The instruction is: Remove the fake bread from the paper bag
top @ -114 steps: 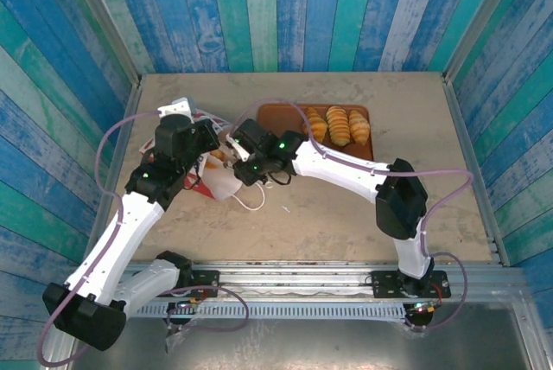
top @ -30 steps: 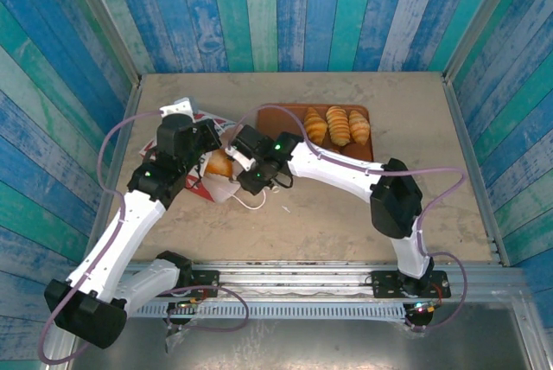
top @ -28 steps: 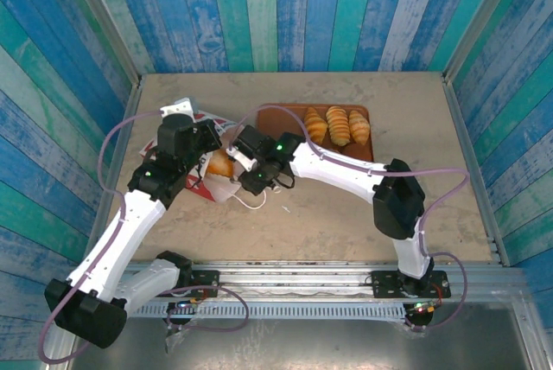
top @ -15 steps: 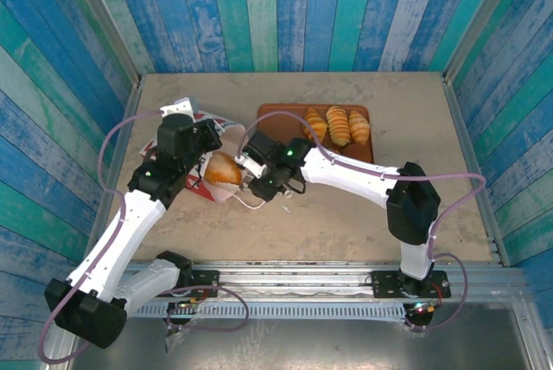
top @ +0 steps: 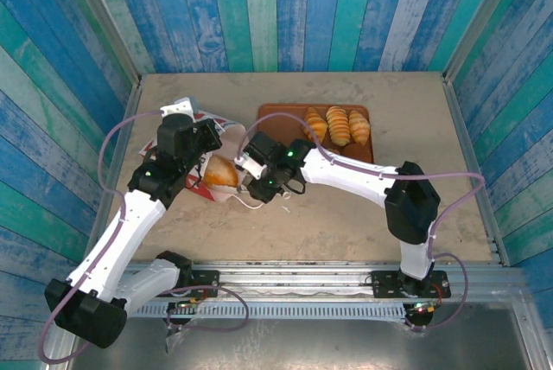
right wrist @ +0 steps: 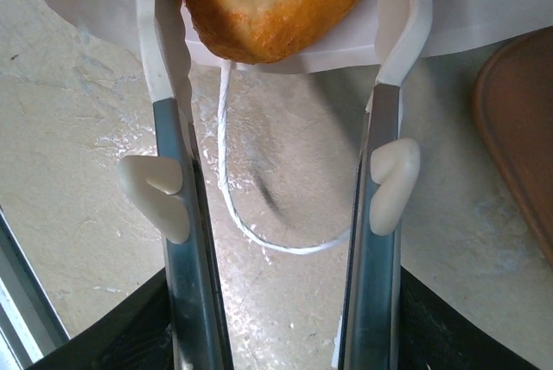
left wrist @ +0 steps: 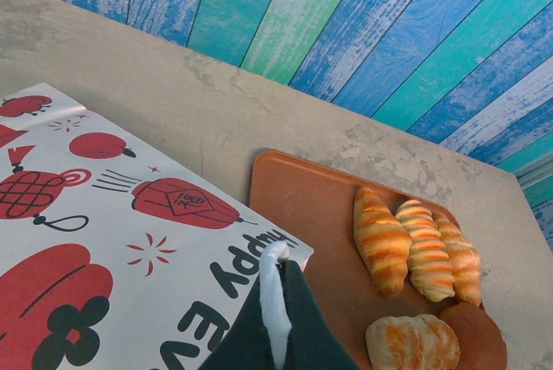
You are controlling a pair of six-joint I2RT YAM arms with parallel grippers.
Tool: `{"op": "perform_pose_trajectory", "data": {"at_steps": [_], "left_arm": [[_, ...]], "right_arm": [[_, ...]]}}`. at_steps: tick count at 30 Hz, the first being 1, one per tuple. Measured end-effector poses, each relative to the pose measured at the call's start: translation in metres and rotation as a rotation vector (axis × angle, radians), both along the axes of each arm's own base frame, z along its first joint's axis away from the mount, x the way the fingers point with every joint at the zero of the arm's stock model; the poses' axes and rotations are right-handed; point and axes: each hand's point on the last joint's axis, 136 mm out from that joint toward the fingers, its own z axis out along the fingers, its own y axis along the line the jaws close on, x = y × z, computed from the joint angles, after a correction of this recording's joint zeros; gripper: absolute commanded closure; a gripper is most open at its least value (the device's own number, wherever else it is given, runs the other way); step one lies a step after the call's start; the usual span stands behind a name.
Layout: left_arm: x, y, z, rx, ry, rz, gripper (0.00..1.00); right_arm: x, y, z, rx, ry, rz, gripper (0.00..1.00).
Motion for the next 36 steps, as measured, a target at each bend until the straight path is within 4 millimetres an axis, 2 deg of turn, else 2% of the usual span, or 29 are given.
{"op": "perform_pose_trajectory", "data": {"at_steps": [7,16,26,33,36], "left_arm": [[-0.001,-0.001,-0.002,0.0,0.005,-0.005,1.0],[-0.001,-0.004,-0.003,-0.006,0.01,-0.021,1.0],[0.0,-0.005,-0.005,-0.006,0.016,-0.027,1.0],[0.0,-0.005,-0.006,-0.006,0.018,-0.027,1.0],[-0.001,-0.005,-0.007,-0.004,0.021,-0.026,1.0]], "right_arm": [[0.004,0.006,-0.017,-0.017,0.034,-0.012,0.39],[0.01,0.017,-0.016,-0.005,0.033,-0.012,0.37],[0.016,0.025,-0.032,-0.032,0.047,-0.013,0.4],[0.017,0.024,-0.032,-0.038,0.044,-0.015,0.44],[0.017,0.024,-0.025,-0.027,0.036,-0.016,0.44]]}}
